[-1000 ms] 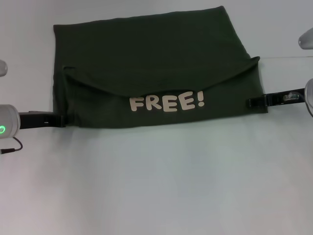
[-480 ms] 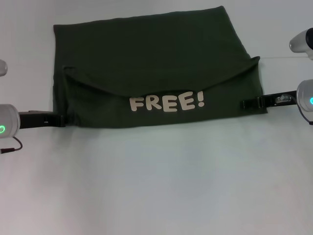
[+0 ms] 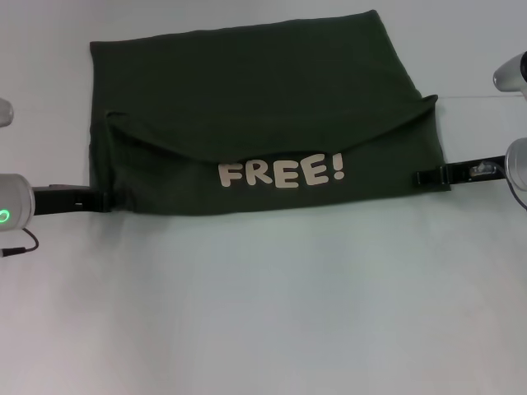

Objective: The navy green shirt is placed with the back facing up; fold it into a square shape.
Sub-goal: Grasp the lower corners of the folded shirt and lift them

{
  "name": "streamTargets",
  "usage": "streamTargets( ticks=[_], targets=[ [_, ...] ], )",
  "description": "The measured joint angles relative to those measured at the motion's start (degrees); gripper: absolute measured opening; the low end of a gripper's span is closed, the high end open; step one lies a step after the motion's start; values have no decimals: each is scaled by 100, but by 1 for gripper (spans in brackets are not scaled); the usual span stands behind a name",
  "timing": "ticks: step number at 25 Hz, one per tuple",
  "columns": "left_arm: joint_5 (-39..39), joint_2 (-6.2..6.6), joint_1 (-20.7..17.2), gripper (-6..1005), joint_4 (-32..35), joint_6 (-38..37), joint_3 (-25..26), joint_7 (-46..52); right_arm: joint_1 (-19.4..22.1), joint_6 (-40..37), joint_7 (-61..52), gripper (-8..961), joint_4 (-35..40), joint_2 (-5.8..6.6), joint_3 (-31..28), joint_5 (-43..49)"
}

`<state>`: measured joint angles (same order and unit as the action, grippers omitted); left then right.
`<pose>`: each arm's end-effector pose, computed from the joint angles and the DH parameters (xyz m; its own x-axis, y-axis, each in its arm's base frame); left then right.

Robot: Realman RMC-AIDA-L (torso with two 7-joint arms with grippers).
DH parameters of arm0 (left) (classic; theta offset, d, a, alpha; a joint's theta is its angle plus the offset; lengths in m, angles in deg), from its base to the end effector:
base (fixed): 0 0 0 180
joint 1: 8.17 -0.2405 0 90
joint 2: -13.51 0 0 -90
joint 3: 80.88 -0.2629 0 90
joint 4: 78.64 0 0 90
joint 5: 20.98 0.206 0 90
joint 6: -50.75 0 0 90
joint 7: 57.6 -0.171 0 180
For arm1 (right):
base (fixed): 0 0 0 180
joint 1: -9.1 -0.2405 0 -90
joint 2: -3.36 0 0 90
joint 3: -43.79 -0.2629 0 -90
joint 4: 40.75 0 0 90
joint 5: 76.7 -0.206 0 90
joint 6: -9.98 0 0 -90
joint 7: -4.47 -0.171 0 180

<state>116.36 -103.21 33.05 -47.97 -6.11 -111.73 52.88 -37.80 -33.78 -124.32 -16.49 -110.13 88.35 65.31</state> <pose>-0.3111 0.4257 -0.0144 0.5487 0.7143 0.4345 0.8274 -0.3897 -0.4043 0.3092 0.4581 -0.0132 0.5060 -0.7753 -0.3780 -0.8034 -0.2642 -0.5336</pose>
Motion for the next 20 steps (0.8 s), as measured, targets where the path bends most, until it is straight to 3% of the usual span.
streamTargets(
  ticks=[4, 15, 20],
  targets=[
    [-2, 0, 0, 33, 2, 0, 0, 0, -29, 19, 30, 669, -66, -8, 2, 3],
    [0, 0, 0, 32, 9, 0, 0, 13, -39, 10, 30, 556, -71, -14, 36, 2],
    [-5, 0, 4, 33, 9, 5, 0, 5, -38, -71, 30, 360, -64, 26, 40, 2]
  ],
)
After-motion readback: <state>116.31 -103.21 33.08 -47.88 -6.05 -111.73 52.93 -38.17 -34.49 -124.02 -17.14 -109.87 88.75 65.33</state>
